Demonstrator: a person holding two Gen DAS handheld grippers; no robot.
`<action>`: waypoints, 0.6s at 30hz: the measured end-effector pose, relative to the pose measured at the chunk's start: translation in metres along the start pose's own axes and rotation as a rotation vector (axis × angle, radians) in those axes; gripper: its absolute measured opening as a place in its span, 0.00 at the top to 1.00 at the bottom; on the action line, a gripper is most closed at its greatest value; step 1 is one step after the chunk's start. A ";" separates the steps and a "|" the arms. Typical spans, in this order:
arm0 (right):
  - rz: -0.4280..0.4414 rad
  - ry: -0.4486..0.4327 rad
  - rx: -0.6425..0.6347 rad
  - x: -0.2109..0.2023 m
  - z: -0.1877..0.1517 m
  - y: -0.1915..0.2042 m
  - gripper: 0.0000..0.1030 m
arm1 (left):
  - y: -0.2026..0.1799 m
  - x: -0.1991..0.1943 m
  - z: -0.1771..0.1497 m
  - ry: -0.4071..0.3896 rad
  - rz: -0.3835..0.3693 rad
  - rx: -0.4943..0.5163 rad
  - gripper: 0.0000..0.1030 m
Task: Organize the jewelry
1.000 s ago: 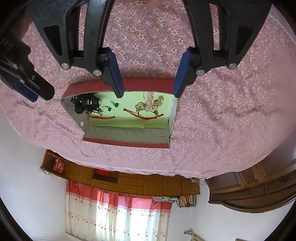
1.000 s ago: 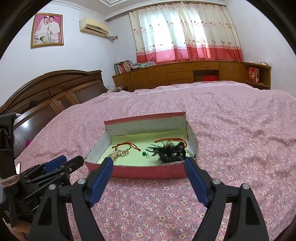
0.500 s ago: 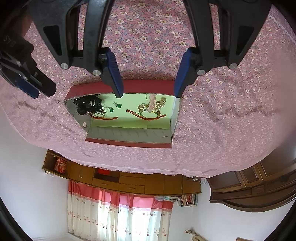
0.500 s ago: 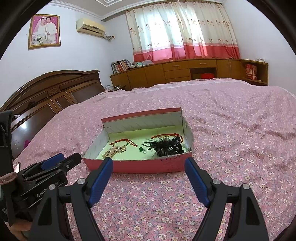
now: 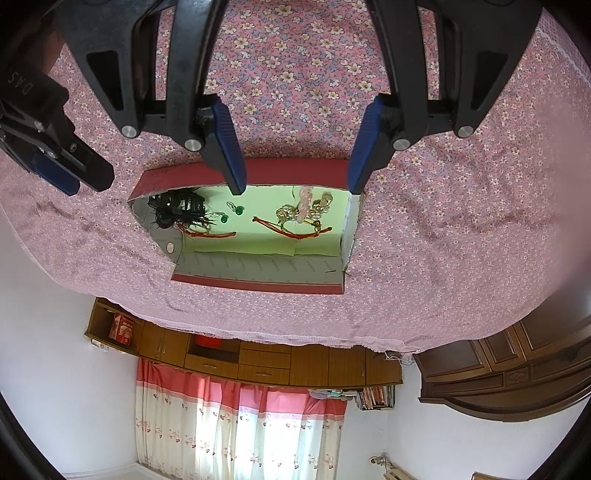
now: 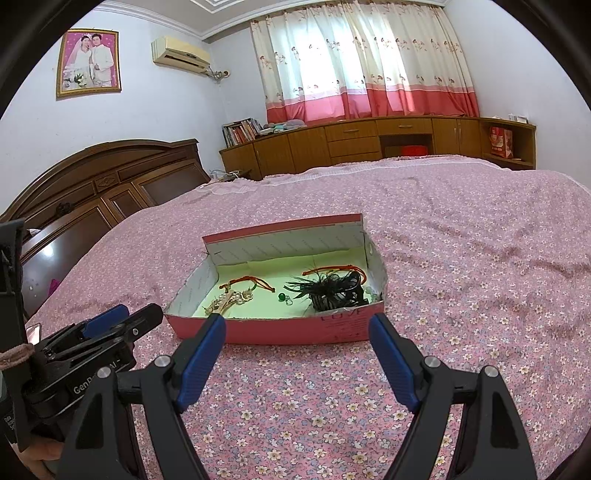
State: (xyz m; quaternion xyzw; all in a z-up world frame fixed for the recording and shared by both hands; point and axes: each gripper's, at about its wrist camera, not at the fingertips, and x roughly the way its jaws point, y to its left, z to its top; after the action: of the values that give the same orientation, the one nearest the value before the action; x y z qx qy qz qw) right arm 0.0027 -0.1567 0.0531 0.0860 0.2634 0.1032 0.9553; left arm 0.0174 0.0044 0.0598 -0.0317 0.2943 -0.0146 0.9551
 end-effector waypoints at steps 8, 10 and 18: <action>0.000 -0.001 0.000 0.000 0.000 0.000 0.21 | 0.000 0.000 0.000 0.000 0.000 0.000 0.53; -0.001 0.000 0.001 0.000 0.000 0.000 0.21 | 0.000 0.000 0.000 0.000 0.001 0.001 0.53; 0.001 0.003 0.003 0.001 -0.001 -0.001 0.21 | 0.000 0.000 0.000 0.000 0.000 0.001 0.53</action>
State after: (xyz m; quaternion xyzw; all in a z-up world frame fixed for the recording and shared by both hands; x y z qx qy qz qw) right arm 0.0029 -0.1575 0.0518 0.0874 0.2647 0.1034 0.9548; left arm 0.0173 0.0046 0.0597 -0.0314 0.2943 -0.0148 0.9551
